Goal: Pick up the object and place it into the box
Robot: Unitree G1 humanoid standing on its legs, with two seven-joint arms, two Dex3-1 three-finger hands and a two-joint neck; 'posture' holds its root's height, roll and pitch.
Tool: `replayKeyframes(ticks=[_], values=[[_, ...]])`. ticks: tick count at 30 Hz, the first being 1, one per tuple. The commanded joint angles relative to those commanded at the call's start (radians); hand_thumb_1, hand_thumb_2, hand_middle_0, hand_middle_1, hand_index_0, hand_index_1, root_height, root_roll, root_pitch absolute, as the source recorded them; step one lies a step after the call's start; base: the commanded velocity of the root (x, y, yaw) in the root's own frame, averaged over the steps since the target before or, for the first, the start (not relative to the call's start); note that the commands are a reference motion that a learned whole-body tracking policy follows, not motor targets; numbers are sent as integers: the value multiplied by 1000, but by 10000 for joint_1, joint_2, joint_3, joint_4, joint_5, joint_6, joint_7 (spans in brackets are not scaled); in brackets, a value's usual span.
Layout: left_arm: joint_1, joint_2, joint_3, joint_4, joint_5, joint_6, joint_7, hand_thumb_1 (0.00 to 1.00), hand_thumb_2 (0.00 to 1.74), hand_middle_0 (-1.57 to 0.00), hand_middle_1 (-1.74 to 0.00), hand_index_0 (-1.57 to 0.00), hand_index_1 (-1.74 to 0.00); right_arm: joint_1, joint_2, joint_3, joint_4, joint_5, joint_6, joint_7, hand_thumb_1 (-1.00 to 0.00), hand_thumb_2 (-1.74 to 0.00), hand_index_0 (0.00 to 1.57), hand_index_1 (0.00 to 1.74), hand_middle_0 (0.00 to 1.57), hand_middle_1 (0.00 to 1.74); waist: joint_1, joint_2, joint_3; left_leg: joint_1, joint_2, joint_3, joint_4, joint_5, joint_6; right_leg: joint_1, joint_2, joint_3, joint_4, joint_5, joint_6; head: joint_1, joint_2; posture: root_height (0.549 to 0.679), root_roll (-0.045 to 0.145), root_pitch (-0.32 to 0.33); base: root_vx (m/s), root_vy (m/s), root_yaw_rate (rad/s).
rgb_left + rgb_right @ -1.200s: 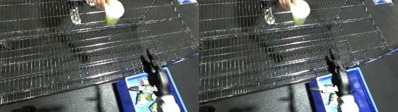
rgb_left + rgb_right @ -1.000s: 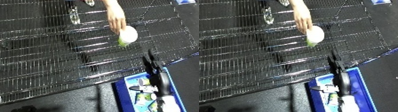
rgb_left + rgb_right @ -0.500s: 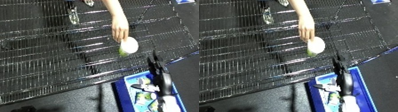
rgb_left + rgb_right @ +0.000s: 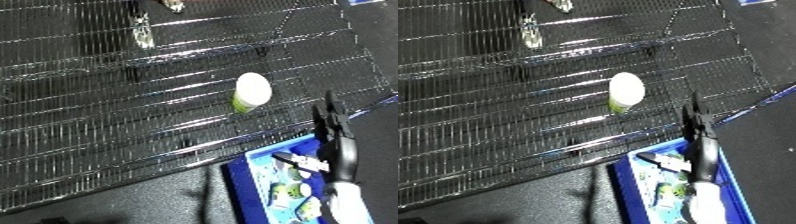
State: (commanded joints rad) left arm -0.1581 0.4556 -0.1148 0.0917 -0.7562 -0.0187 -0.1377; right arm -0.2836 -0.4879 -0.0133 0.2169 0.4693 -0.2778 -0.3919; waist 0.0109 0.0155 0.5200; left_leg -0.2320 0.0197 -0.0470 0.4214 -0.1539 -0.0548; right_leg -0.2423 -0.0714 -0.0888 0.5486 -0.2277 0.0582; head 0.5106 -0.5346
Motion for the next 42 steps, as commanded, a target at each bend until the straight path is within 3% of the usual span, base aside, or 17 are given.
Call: replayKeyframes(ticks=[12, 25, 34, 42], values=[[-207, 281, -134, 103, 161, 185, -190, 1000, 1740, -1570, -1740, -1570, -1740, -779, -232, 173, 806, 246, 307, -83, 0, 0, 0, 0, 0, 0, 65, 155, 0, -667, -169, 30, 431, -129, 48, -702, -76, -17, 523, -110, -65, 1329, 363, 661, 51, 15, 8, -39, -4], [-540, 922, -302, -155, -55, 507, 39, 1000, 1740, -1570, -1740, -1570, -1740, -2091, -755, 483, 1485, 186, 548, -317, 0, 0, 0, 0, 0, 0, 185, 449, 0, -1526, -409, 26, 699, -172, 119, -1736, -189, -21, 1159, -213, -82, 2175, 1699, 655, 62, 65, 6, -30, 29], [-826, 1010, -584, -369, -156, 727, 148, 1000, 1740, -1570, -1740, -1570, -1740, -3036, -1011, 646, 1712, 221, 543, -176, 0, 0, 0, 0, 0, 0, 258, 600, 0, -2090, -458, 27, 937, -208, 144, -2363, -224, -4, 1499, -257, -93, 2575, 2296, 651, 67, 96, 2, -19, 10], [-1088, 980, -859, -449, -191, 864, 263, 1000, 1740, -1570, -1740, -1570, -1740, -3823, -1095, 860, 1888, 345, 552, -197, 0, 0, 0, 0, 0, 0, 324, 717, 0, -2657, -471, 34, 1101, -197, 181, -3003, -178, 43, 1815, -294, -111, 2786, 2820, 646, 64, 130, 0, -15, -10]])
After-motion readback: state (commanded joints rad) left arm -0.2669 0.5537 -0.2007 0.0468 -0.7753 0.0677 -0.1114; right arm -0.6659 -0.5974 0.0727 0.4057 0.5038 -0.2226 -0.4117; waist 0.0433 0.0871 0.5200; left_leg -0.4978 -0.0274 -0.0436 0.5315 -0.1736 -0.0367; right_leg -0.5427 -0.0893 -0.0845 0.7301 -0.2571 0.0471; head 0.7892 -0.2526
